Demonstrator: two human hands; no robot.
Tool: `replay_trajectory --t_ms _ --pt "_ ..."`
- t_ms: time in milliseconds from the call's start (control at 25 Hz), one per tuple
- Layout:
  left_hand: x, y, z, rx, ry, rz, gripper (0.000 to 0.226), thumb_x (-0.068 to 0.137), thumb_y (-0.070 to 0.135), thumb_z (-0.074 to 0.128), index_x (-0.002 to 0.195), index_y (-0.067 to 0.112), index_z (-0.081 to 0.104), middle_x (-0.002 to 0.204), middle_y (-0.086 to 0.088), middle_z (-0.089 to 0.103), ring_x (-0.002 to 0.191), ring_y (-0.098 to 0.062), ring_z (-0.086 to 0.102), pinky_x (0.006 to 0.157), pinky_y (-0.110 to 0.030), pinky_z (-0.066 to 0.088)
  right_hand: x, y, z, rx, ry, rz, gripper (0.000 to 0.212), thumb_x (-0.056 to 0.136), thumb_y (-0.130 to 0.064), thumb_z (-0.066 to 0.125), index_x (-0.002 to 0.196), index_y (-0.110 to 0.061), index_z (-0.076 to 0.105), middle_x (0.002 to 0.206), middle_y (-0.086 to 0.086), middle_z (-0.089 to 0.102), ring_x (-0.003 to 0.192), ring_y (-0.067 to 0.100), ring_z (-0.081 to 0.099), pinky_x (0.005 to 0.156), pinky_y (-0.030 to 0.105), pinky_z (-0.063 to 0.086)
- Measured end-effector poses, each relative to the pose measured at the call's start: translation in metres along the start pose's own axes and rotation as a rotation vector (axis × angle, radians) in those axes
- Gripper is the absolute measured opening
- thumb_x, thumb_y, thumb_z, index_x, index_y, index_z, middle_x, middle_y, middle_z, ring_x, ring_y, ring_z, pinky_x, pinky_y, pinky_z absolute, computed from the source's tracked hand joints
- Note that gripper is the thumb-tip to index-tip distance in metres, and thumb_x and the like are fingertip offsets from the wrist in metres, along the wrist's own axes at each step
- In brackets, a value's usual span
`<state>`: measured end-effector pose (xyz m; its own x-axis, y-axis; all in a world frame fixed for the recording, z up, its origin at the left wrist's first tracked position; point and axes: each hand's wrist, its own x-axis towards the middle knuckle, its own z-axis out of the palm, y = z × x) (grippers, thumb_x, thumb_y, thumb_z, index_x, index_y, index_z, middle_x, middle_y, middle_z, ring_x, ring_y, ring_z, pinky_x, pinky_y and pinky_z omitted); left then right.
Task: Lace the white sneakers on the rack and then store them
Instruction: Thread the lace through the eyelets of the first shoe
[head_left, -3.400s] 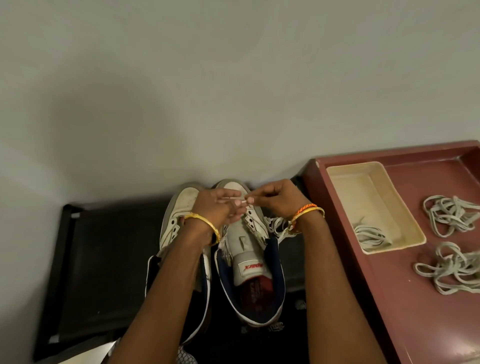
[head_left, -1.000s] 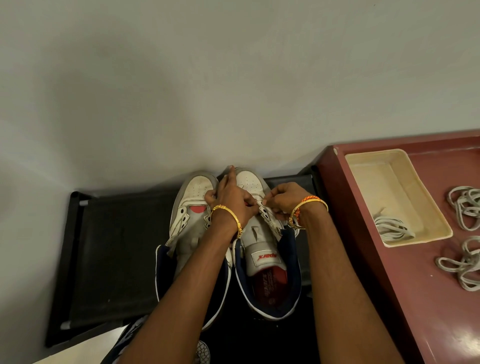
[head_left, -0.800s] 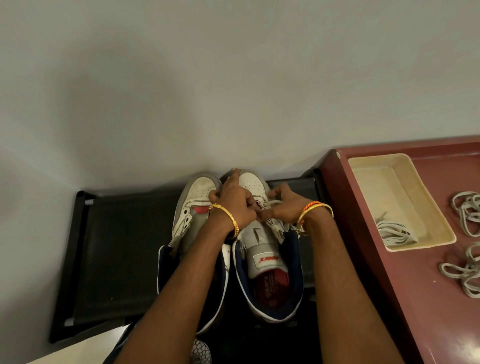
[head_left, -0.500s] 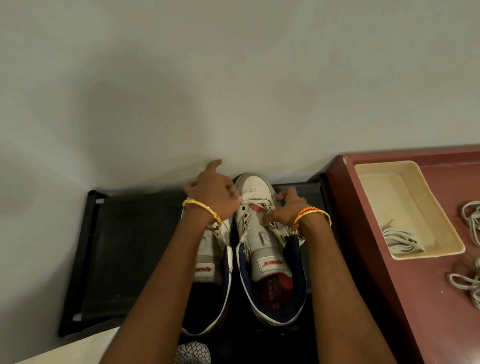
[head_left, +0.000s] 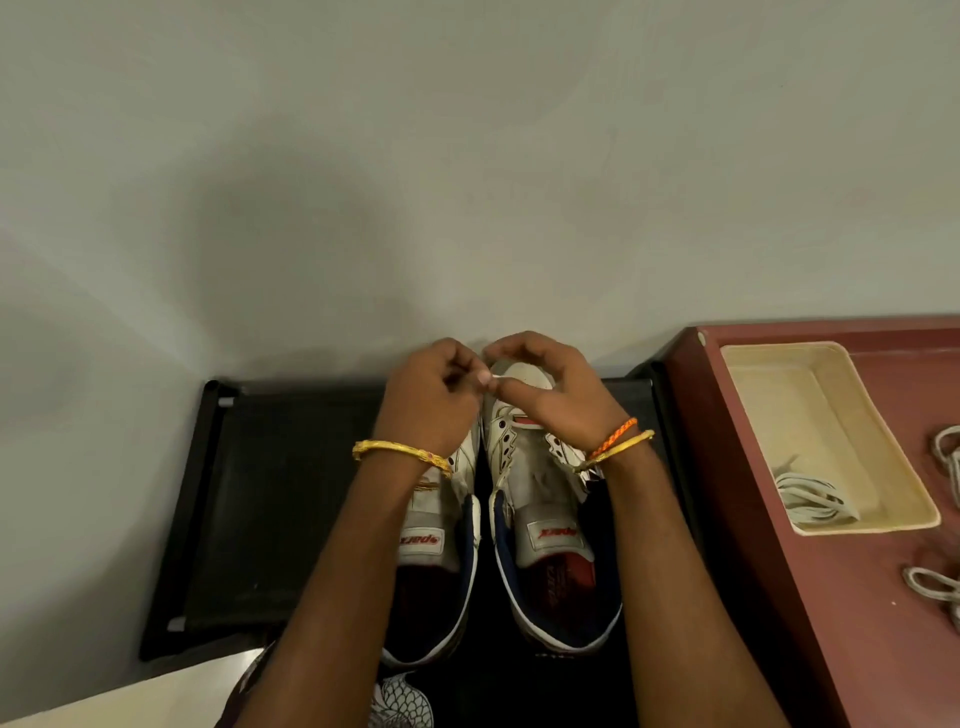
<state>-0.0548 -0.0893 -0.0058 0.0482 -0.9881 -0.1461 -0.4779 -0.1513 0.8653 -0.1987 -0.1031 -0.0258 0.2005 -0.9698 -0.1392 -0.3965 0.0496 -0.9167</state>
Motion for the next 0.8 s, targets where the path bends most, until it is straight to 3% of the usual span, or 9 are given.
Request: replay_trajectory --t_ms 120,200,240,280,360,480,560,680,800 --pt "-0.001 -0.003 0.007 -0.076 0.056 -0.045 0.013 0.088 0.007 0.062 0.077 0.016 0.06 0.073 0.003 0.061 0.063 -0.006 0.055 0.056 -0.016 0.047 -0.001 -0.013 -0.002 0.118 -0.068 -0.029 0.01 0.083 -0.013 0.071 0.09 -0.008 0.068 0.079 0.021 0.067 0.07 0.025 0.063 0.075 0.043 0.054" --pt "0.002 -0.008 0.002 -0.191 0.055 -0.096 0.015 0.087 0.01 0.063 0.076 0.02 0.062 0.075 0.002 0.065 0.063 -0.006 0.057 0.061 -0.022 0.05 -0.002 -0.014 -0.009 0.076 -0.07 -0.005 0.011 0.083 -0.013 0.069 0.089 -0.004 0.07 0.07 0.024 0.062 0.056 0.02 0.054 0.06 0.036 0.051" --pt "0.003 -0.009 0.0 -0.24 0.005 -0.111 0.015 0.087 0.011 0.064 0.076 0.02 0.063 0.076 0.002 0.066 0.061 -0.005 0.058 0.059 -0.019 0.049 -0.002 -0.012 -0.014 0.071 -0.053 -0.002 0.009 0.083 -0.01 0.068 0.088 -0.004 0.071 0.069 0.02 0.062 0.055 0.015 0.053 0.056 0.03 0.05" --pt "0.004 -0.01 -0.001 -0.274 -0.057 -0.125 0.014 0.086 0.012 0.065 0.076 0.021 0.064 0.076 0.001 0.067 0.059 -0.003 0.058 0.056 -0.014 0.047 -0.003 -0.01 -0.018 0.065 -0.028 0.001 0.006 0.083 -0.007 0.068 0.086 -0.004 0.072 0.07 0.019 0.064 0.057 0.012 0.054 0.057 0.025 0.049" --pt "0.006 -0.015 0.004 -0.257 -0.126 -0.144 0.014 0.084 0.01 0.067 0.075 0.02 0.066 0.074 0.001 0.067 0.06 -0.005 0.06 0.059 -0.012 0.045 -0.001 0.0 -0.022 -0.04 0.05 0.06 0.005 0.082 -0.007 0.069 0.08 -0.008 0.073 0.075 0.019 0.067 0.066 0.015 0.058 0.066 0.03 0.051" --pt "0.01 -0.035 0.022 0.034 -0.131 -0.155 0.008 0.083 0.006 0.067 0.087 0.012 0.071 0.081 -0.001 0.068 0.075 -0.014 0.063 0.075 -0.022 0.046 -0.002 0.02 -0.017 -0.366 0.104 0.231 0.005 0.08 -0.011 0.07 0.08 -0.008 0.074 0.072 0.005 0.064 0.071 0.012 0.056 0.063 0.022 0.042" --pt "0.016 -0.049 0.033 0.184 -0.12 -0.162 0.013 0.083 0.005 0.067 0.093 0.011 0.072 0.09 -0.007 0.071 0.086 -0.021 0.065 0.081 -0.026 0.05 -0.002 0.029 -0.008 -0.405 0.082 0.304 0.011 0.079 -0.017 0.073 0.086 -0.008 0.074 0.079 0.0 0.062 0.077 0.009 0.054 0.068 0.018 0.038" --pt "0.02 -0.056 0.042 0.279 -0.114 -0.152 0.014 0.082 0.01 0.069 0.094 0.015 0.074 0.093 -0.008 0.073 0.089 -0.025 0.066 0.088 -0.039 0.051 0.005 0.043 0.005 -0.465 0.074 0.297 0.012 0.08 -0.02 0.073 0.087 -0.011 0.076 0.092 0.002 0.061 0.087 0.013 0.055 0.075 0.021 0.04" --pt "0.02 -0.056 0.046 0.378 -0.1 -0.123 0.015 0.081 0.02 0.072 0.096 0.018 0.075 0.094 -0.005 0.073 0.091 -0.023 0.066 0.086 -0.039 0.051 0.01 0.05 0.014 -0.42 0.142 0.321 0.009 0.081 -0.017 0.07 0.085 -0.011 0.076 0.1 0.013 0.066 0.097 0.023 0.058 0.079 0.024 0.043"
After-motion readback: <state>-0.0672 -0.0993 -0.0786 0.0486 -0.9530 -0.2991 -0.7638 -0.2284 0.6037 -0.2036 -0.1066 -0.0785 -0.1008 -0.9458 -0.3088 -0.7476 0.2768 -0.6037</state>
